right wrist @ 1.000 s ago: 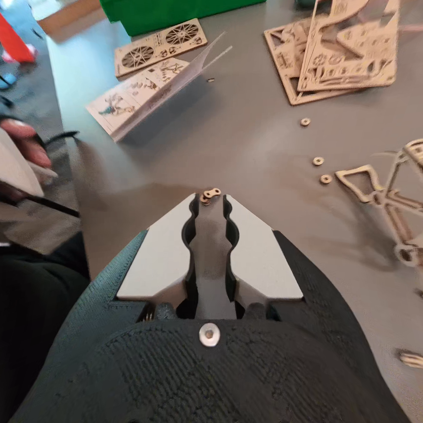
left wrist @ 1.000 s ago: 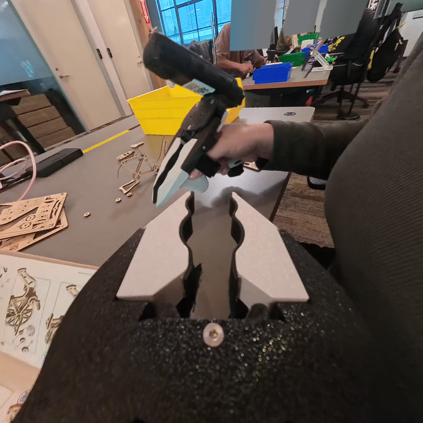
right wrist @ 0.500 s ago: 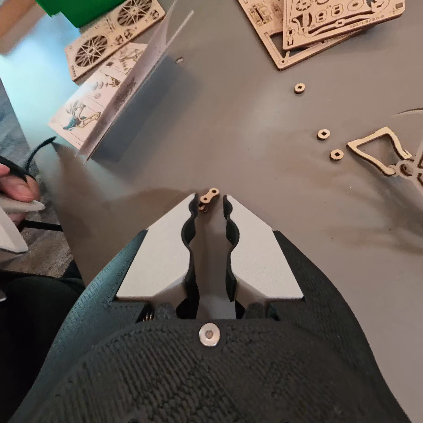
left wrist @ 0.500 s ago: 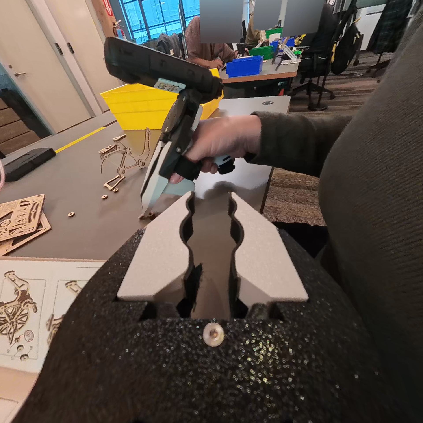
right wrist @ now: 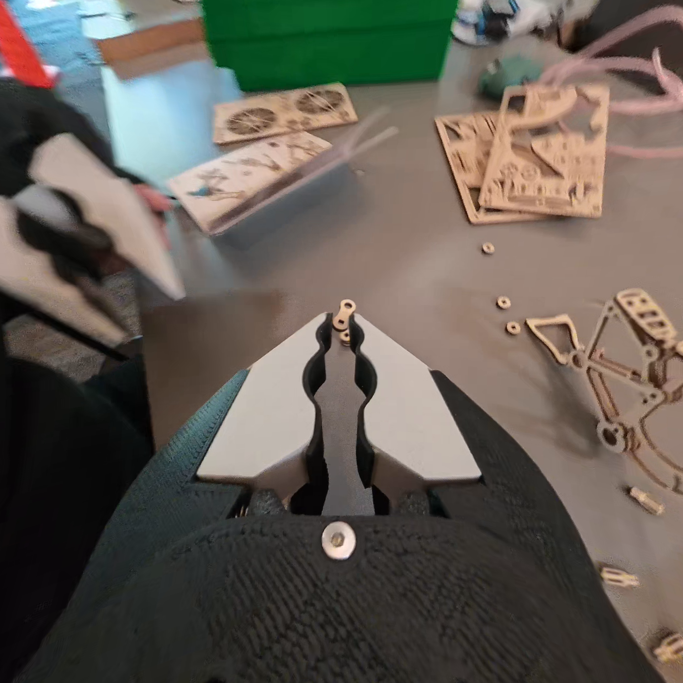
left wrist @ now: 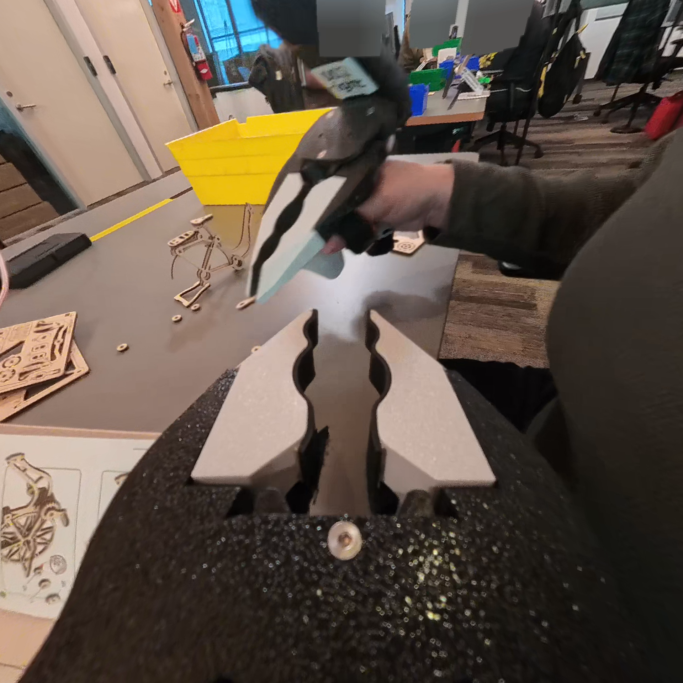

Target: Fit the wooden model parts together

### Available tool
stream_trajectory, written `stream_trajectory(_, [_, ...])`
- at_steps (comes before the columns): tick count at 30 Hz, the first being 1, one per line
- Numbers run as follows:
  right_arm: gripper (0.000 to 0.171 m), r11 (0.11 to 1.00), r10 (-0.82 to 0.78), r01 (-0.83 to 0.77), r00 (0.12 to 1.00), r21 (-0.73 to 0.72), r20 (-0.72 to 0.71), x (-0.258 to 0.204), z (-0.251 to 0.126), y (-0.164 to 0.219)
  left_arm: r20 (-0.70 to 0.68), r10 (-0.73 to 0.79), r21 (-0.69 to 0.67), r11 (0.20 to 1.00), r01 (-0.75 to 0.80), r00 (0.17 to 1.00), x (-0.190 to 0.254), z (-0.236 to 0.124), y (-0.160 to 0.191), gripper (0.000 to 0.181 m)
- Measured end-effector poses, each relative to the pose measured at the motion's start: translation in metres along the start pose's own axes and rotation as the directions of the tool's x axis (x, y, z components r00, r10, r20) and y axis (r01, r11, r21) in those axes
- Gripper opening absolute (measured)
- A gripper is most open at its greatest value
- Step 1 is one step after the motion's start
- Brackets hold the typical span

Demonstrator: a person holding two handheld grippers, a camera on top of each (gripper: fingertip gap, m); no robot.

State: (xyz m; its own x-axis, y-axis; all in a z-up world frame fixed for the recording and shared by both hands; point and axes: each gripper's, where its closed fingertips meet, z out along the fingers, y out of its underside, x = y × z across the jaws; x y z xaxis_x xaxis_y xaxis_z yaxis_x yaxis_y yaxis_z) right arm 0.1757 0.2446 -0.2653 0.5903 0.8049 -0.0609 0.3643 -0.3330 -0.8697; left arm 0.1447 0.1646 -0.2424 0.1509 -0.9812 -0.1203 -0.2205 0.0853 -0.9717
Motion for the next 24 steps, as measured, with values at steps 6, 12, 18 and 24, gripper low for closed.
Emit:
stream_trajectory(6, [0.007, 0.932, -0.354, 0.325, 0.912, 0.162, 0.206, -0.037, -0.057, 0.003, 0.059, -0.059, -0.043, 0.997, 0.061, 0.997, -0.011, 0.031, -0.003, 0.043])
stream_trajectory(12, [0.007, 0.886, -0.461, 0.404, 0.823, 0.229, 0.332, -0.050, -0.086, 0.016, -0.078, -0.065, -0.031, 0.998, 0.062, 0.995, 0.016, 0.066, -0.013, 0.031])
stream_trajectory(18, [0.007, 0.866, -0.498, 0.418, 0.758, 0.272, 0.421, -0.049, -0.099, 0.028, -0.176, -0.147, 0.028, 0.988, 0.154, 0.973, 0.032, 0.083, -0.021, 0.014])
stream_trajectory(24, [0.007, 0.865, -0.501, 0.394, 0.724, 0.311, 0.475, -0.045, -0.106, 0.035, -0.188, -0.165, 0.015, 0.985, 0.171, 0.968, 0.032, 0.092, -0.021, 0.007])
